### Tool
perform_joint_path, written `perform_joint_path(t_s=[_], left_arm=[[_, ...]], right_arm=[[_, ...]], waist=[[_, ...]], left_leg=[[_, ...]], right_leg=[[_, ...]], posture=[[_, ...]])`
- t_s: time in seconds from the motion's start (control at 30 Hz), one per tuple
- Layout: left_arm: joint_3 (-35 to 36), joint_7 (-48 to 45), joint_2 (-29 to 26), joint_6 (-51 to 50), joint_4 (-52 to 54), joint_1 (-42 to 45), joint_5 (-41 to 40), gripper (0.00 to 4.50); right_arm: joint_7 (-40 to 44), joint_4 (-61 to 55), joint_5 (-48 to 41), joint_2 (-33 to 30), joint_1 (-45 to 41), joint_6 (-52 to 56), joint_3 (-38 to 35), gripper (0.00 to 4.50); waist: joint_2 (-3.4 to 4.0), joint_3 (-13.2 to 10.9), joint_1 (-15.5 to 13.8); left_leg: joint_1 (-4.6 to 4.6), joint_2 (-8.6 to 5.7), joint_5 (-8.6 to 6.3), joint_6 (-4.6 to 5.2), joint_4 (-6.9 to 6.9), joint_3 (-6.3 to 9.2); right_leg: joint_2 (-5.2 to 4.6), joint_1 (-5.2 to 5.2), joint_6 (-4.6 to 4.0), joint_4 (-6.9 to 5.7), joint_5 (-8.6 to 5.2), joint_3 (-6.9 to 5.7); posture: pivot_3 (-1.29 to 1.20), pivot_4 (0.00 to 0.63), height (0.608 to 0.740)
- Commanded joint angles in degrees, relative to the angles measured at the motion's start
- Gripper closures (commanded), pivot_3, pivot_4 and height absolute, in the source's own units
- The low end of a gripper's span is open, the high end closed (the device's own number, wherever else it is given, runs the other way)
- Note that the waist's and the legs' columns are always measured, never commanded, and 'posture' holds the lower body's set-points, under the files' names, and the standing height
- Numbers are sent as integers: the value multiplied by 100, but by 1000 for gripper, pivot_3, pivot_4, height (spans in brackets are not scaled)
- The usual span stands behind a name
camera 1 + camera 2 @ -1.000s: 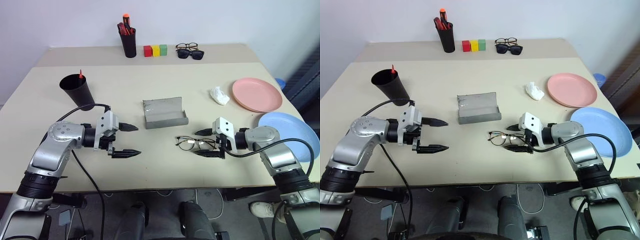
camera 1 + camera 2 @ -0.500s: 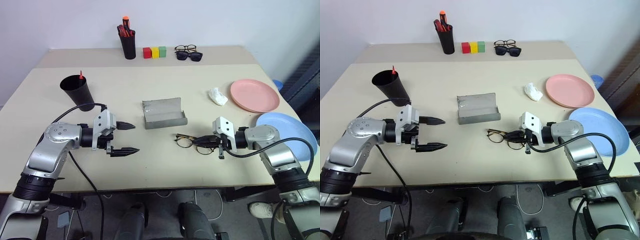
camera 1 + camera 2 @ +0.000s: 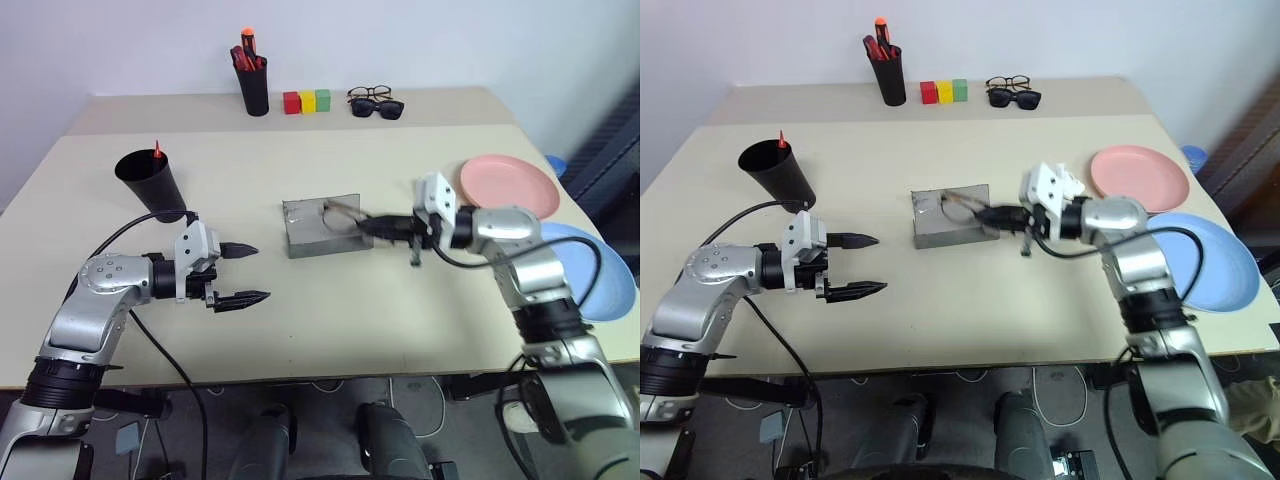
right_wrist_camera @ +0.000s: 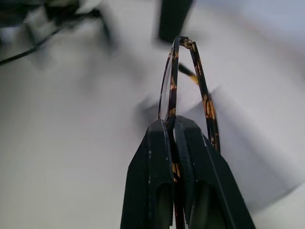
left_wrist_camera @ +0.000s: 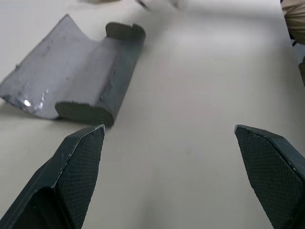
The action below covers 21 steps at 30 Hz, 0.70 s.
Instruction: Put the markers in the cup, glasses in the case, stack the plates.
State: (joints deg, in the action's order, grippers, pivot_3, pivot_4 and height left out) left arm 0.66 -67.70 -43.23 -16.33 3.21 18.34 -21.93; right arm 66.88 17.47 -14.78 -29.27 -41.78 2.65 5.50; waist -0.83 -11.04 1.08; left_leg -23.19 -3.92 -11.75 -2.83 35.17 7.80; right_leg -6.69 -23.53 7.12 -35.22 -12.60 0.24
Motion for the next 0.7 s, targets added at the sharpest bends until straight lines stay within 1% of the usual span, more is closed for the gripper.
perform_joint_path(t_s=[0.03,0.17,0.33,0.47,0.7], left_arm=[[229,144,-46,56,151,6,-51,0],[346,304,-85,73,324,-149,-57,0],[562,493,-169,-41,643,-416,-133,0],[730,607,-225,-121,879,-673,-175,0],[835,764,-256,-201,1094,-900,-234,0]], right_arm=[[-449,1174,392,496,-524,-1141,5,4470],[-774,2597,742,1082,-1107,-2092,55,4470],[-911,3773,1082,1417,-1477,-2909,119,4470],[-932,4237,1254,1495,-1637,-3268,112,4470],[-731,4549,1543,1450,-1708,-3622,203,4470]], waist=[[0,0,-20],[3,-2,14],[3,-2,74],[5,-3,152],[7,-4,173]], left_leg=[[0,-1,0,0,0,0],[-2,-4,1,-1,-3,-1],[-3,-3,2,-2,-11,3],[-2,-3,2,-3,-9,3],[14,1,2,-3,-13,2]], right_leg=[[0,1,7,0,3,-1],[0,-3,20,0,11,1],[3,-11,19,-6,11,1],[5,-11,19,-11,11,4],[20,-11,16,-28,10,20]], posture=[[0,150,740],[0,150,740],[0,150,740],[0,150,740],[0,150,740]])
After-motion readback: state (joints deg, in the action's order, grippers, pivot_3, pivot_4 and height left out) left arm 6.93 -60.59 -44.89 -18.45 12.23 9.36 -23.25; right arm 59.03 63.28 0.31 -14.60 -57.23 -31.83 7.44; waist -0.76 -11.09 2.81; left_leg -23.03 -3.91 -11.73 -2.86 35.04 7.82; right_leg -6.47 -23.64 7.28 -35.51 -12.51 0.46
